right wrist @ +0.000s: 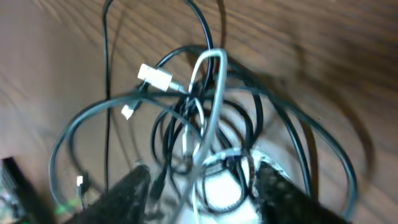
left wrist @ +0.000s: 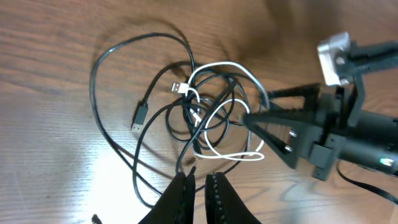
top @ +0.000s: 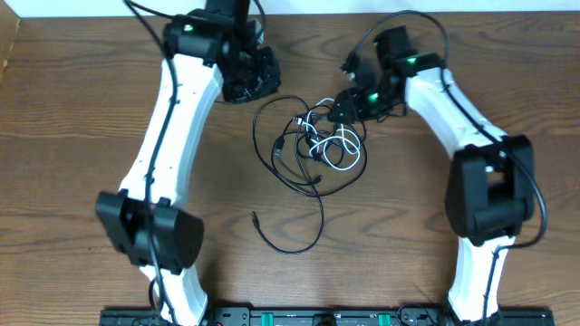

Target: Untangle cables

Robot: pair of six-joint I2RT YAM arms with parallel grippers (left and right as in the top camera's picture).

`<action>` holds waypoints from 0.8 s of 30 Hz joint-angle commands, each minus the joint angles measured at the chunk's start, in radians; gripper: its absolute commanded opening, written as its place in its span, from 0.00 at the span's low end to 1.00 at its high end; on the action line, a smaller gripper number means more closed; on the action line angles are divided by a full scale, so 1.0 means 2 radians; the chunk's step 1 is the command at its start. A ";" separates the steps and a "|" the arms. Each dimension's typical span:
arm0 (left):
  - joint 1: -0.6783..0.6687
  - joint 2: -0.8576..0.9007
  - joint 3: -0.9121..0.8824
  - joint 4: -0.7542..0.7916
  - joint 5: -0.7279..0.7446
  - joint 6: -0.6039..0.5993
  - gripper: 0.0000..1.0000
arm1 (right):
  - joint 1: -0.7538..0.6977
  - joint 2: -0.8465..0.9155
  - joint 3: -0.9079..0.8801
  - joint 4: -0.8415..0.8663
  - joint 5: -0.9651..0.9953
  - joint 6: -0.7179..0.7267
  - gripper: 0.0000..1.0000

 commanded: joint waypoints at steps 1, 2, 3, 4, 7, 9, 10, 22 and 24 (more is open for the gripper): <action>-0.009 0.029 -0.002 -0.001 0.013 -0.004 0.13 | 0.008 0.012 -0.001 0.024 0.003 0.002 0.39; -0.010 0.034 -0.002 -0.001 0.015 -0.004 0.13 | 0.008 0.012 -0.001 0.029 0.003 0.002 0.29; -0.012 0.041 -0.002 -0.001 0.017 -0.005 0.13 | 0.007 0.011 -0.001 0.035 0.003 0.002 0.19; -0.014 0.049 -0.002 -0.001 0.020 -0.005 0.13 | 0.006 0.008 0.000 0.039 0.002 0.003 0.10; -0.019 0.072 -0.003 -0.002 0.022 -0.019 0.14 | -0.003 -0.006 0.014 0.034 0.002 0.002 0.01; -0.021 0.085 -0.005 -0.002 0.022 -0.031 0.14 | -0.010 -0.025 0.029 0.020 0.003 0.002 0.01; -0.022 0.092 -0.005 -0.001 0.022 -0.032 0.14 | -0.014 -0.035 0.036 0.015 0.003 0.002 0.01; -0.029 0.113 -0.009 0.018 0.019 -0.032 0.14 | -0.054 -0.255 0.096 0.030 -0.006 0.002 0.01; -0.029 0.113 -0.009 0.018 0.019 -0.030 0.14 | -0.060 -0.287 0.096 0.035 -0.002 0.013 0.01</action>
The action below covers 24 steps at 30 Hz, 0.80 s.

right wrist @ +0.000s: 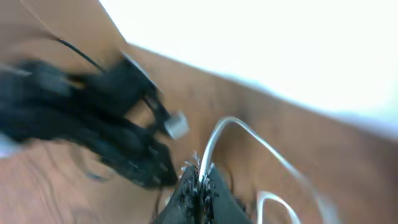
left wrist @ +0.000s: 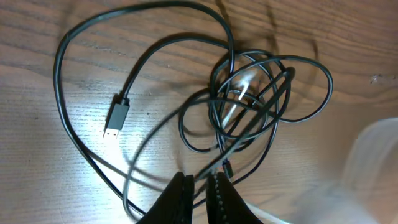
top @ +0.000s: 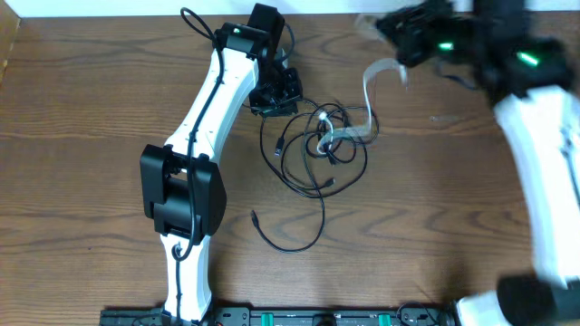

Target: Untangle cables

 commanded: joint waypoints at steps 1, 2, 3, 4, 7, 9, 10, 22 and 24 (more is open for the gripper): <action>-0.001 0.001 -0.004 -0.001 0.001 -0.002 0.14 | -0.011 -0.056 0.005 0.000 0.003 0.019 0.01; -0.001 0.001 -0.004 -0.001 0.001 -0.002 0.13 | -0.012 -0.068 0.005 -0.001 0.009 0.023 0.01; -0.001 0.001 -0.004 -0.001 0.001 0.000 0.13 | -0.013 -0.075 0.005 -0.004 0.015 0.023 0.01; -0.001 0.001 -0.004 0.001 0.001 0.002 0.13 | -0.013 -0.082 0.005 -0.009 0.026 0.024 0.01; -0.001 0.001 -0.004 0.001 0.001 0.005 0.11 | -0.013 -0.086 0.005 -0.025 0.073 0.034 0.01; -0.001 0.001 -0.004 0.001 0.001 0.010 0.11 | -0.015 -0.084 0.005 -0.037 0.104 0.053 0.01; -0.001 0.001 -0.004 0.001 0.001 0.014 0.11 | -0.018 -0.081 0.005 -0.046 0.113 0.057 0.01; -0.001 0.001 -0.004 0.000 0.001 0.018 0.11 | -0.123 0.025 0.004 -0.171 0.136 0.071 0.01; -0.001 0.001 -0.004 0.000 0.001 0.018 0.11 | -0.152 0.050 0.004 -0.166 0.136 0.071 0.01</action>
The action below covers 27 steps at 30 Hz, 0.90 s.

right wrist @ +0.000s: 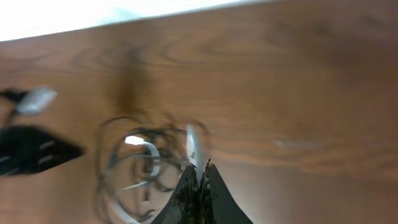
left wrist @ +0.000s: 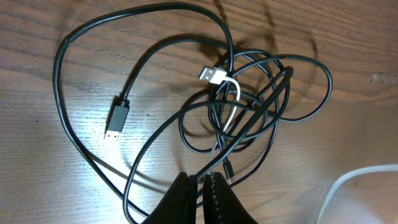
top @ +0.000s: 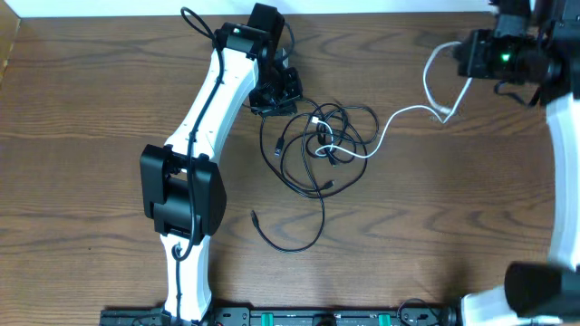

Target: Untangle cables

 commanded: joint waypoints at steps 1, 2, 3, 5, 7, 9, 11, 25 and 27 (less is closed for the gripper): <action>-0.001 0.001 -0.004 -0.001 0.001 0.009 0.10 | -0.050 0.040 -0.002 0.011 0.006 0.006 0.01; -0.001 0.001 -0.004 -0.001 0.001 0.009 0.11 | -0.063 0.050 -0.002 0.024 0.005 0.001 0.01; -0.001 0.001 -0.004 0.000 0.001 0.009 0.11 | -0.078 0.062 -0.002 0.043 0.004 -0.012 0.01; -0.001 0.001 -0.004 0.000 0.001 0.009 0.11 | -0.104 0.079 -0.002 0.065 0.006 -0.022 0.01; -0.001 0.001 -0.004 0.000 0.001 0.009 0.11 | -0.129 0.089 -0.002 0.076 0.022 -0.021 0.01; -0.001 0.001 -0.004 0.000 0.001 0.009 0.11 | -0.157 0.097 -0.002 0.089 0.048 -0.008 0.01; -0.002 0.001 -0.004 0.000 0.001 0.009 0.11 | -0.186 0.105 -0.002 0.105 0.074 0.003 0.01; -0.002 0.001 -0.004 0.000 0.001 0.009 0.11 | -0.174 0.140 -0.002 0.006 -0.002 -0.030 0.74; -0.002 0.001 -0.004 0.000 0.001 0.010 0.11 | -0.142 0.140 -0.002 -0.013 -0.045 -0.098 0.72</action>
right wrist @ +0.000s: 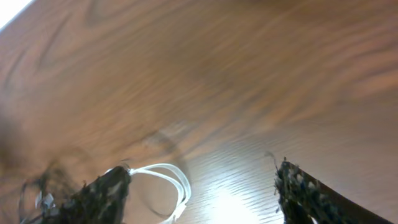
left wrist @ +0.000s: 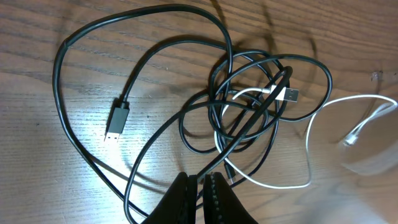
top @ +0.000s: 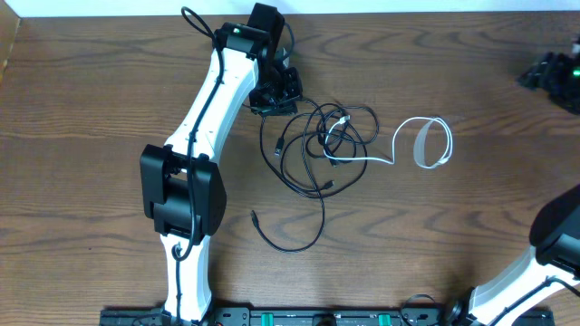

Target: Untangle cables

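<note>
A tangle of black cables (top: 319,143) lies mid-table, also filling the left wrist view (left wrist: 249,112). My left gripper (top: 276,92) sits at the tangle's upper left, shut (left wrist: 200,190) on one black strand. A white cable (top: 424,143) trails out of the tangle and ends in a loose loop on the table to the right; its plug (left wrist: 290,95) lies inside the knot. My right gripper (top: 551,72) is at the far right edge, open (right wrist: 202,193) with nothing between its fingers, the white loop (right wrist: 171,186) lying beyond it.
A black USB plug (left wrist: 115,122) rests on the wood left of the knot. One long black strand (top: 299,237) runs toward the front of the table (top: 453,244). The left arm (top: 204,127) spans the left half.
My right gripper has opened and let go of the white cable, which now lies as a loop right of the tangle. That gripper has shifted further right. The left gripper holds as before.
My right gripper first stood open in the tangle around the white cable, the left one beside the knot. Then the right was shut on the white cable and raised, the left pinning a black strand. The white cable was stretched rightward, and now lies released.
</note>
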Robot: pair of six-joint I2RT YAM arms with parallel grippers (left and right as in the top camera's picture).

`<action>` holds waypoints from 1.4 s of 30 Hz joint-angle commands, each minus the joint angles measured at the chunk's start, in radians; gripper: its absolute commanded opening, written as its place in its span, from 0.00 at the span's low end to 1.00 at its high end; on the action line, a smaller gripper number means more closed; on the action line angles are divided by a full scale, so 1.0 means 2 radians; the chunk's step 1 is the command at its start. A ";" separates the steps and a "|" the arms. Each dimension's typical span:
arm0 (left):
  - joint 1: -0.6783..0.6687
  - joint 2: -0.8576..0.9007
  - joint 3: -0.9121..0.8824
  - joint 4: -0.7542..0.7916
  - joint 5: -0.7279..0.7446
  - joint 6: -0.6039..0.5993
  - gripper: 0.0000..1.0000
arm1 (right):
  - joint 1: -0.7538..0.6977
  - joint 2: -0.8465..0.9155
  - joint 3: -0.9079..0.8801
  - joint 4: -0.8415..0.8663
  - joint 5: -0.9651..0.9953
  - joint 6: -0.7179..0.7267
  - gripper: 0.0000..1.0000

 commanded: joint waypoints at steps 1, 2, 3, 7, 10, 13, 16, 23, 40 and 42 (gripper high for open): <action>-0.001 0.001 -0.004 -0.001 0.001 0.006 0.11 | 0.055 0.000 0.003 -0.028 -0.072 -0.109 0.72; 0.000 0.001 -0.004 -0.001 0.001 0.011 0.11 | 0.068 0.000 0.003 -0.041 -0.079 -0.134 0.72; 0.001 0.001 -0.004 -0.002 0.001 0.014 0.11 | 0.080 0.000 0.003 -0.053 -0.080 -0.150 0.72; 0.019 0.001 -0.004 -0.008 0.001 0.014 0.11 | 0.143 0.000 -0.007 -0.105 -0.098 -0.230 0.70; 0.038 0.001 -0.004 -0.018 0.001 0.014 0.11 | 0.186 0.000 -0.025 -0.114 -0.105 -0.279 0.70; 0.055 0.001 -0.004 -0.030 0.003 0.020 0.11 | 0.231 0.000 -0.055 -0.099 -0.105 -0.330 0.72; 0.065 0.001 -0.004 -0.040 0.011 0.037 0.11 | 0.274 0.000 -0.091 -0.067 -0.104 -0.363 0.76; 0.067 0.001 -0.004 -0.044 0.010 0.050 0.11 | 0.343 0.000 -0.171 0.013 -0.103 -0.396 0.79; 0.067 0.001 -0.004 -0.044 0.010 0.050 0.11 | 0.366 0.022 -0.212 0.041 -0.120 -0.367 0.04; 0.067 0.001 -0.004 -0.043 0.010 0.050 0.11 | 0.366 0.019 -0.196 0.016 -0.120 -0.355 0.01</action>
